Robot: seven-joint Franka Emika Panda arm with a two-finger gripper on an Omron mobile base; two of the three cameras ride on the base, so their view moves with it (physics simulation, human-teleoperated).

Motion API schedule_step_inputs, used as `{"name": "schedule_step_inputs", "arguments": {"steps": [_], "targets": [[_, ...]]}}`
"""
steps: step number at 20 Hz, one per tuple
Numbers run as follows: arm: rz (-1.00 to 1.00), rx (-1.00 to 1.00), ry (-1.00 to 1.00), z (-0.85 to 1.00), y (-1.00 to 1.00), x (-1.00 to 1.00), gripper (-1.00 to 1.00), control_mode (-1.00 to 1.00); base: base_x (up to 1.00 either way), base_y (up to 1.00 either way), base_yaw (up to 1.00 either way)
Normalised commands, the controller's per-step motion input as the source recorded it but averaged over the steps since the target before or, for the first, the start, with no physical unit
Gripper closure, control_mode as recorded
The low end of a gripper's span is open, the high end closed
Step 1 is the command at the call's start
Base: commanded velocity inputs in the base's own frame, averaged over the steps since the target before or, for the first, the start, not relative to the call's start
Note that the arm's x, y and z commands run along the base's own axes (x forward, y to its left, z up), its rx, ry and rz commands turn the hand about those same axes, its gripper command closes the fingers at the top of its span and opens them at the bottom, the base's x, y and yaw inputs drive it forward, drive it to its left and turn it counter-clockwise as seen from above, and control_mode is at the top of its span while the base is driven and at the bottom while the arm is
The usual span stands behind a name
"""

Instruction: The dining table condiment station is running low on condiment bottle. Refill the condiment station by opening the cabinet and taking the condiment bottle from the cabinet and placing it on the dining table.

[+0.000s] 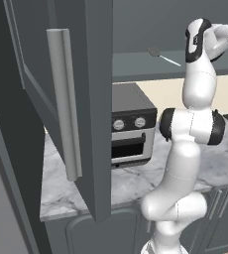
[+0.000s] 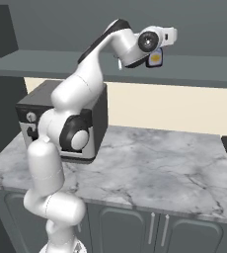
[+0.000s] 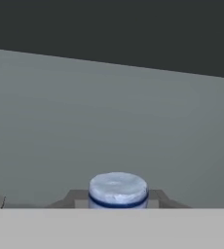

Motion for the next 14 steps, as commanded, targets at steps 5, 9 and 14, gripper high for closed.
{"name": "schedule_step_inputs", "arguments": {"steps": [5,9,14], "targets": [[0.00,0.00,-0.02,-0.16,0.00,-0.26,1.00,-1.00,0.00,0.00,0.00],[0.00,0.00,-0.19,0.00,0.00,-0.97,1.00,-1.00,0.00,0.00,0.00],[0.00,0.03,-0.20,0.01,-0.14,-1.00,1.00,-1.00,0.00,0.00,0.00]]}}
